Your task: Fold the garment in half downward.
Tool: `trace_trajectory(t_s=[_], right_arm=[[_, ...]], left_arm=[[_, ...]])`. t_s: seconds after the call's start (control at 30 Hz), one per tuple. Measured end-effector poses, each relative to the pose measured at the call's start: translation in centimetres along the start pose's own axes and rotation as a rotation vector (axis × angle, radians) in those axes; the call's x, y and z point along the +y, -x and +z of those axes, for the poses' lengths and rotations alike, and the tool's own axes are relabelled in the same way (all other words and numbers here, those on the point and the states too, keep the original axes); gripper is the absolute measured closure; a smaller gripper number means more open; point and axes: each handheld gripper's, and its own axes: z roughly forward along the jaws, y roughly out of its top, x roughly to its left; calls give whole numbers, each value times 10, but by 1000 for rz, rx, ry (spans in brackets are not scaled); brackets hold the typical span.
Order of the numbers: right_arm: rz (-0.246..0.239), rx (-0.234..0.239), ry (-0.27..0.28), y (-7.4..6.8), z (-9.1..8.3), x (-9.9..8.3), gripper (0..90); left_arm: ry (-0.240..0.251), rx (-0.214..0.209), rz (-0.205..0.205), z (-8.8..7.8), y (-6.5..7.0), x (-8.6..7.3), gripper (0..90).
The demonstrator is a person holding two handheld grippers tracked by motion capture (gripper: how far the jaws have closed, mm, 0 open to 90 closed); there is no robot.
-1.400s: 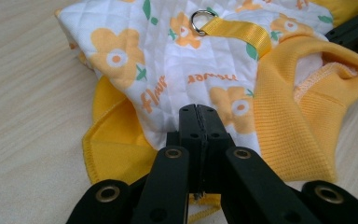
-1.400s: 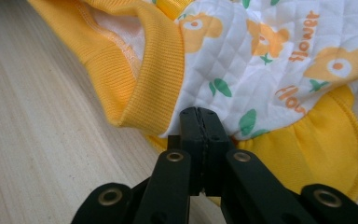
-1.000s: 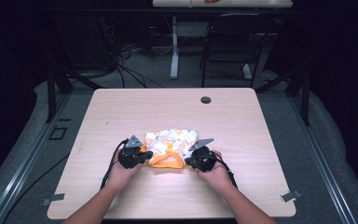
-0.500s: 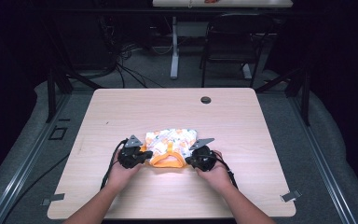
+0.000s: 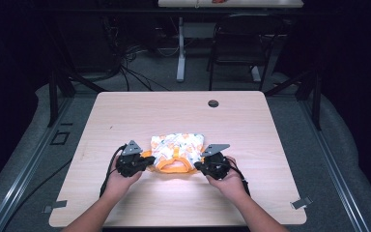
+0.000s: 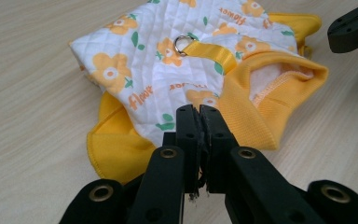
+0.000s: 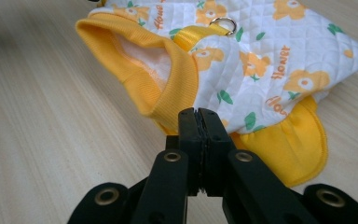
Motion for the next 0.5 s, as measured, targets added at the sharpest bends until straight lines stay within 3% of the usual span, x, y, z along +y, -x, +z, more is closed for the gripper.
trace_trajectory(t_s=[0.13,0.23,0.43,0.5], right_arm=[[-11,-2,8,-5,-8,-2,884],[-19,-1,4,-8,-13,-6,880],[-20,-6,13,-13,-23,-20,862],[-14,-2,22,-15,-26,-26,855]], left_arm=[[4,-5,10,-9,3,-5,863],[-6,6,39,-15,5,-10,859],[16,-16,-3,-26,6,-25,840],[18,-12,5,-30,8,-30,820]])
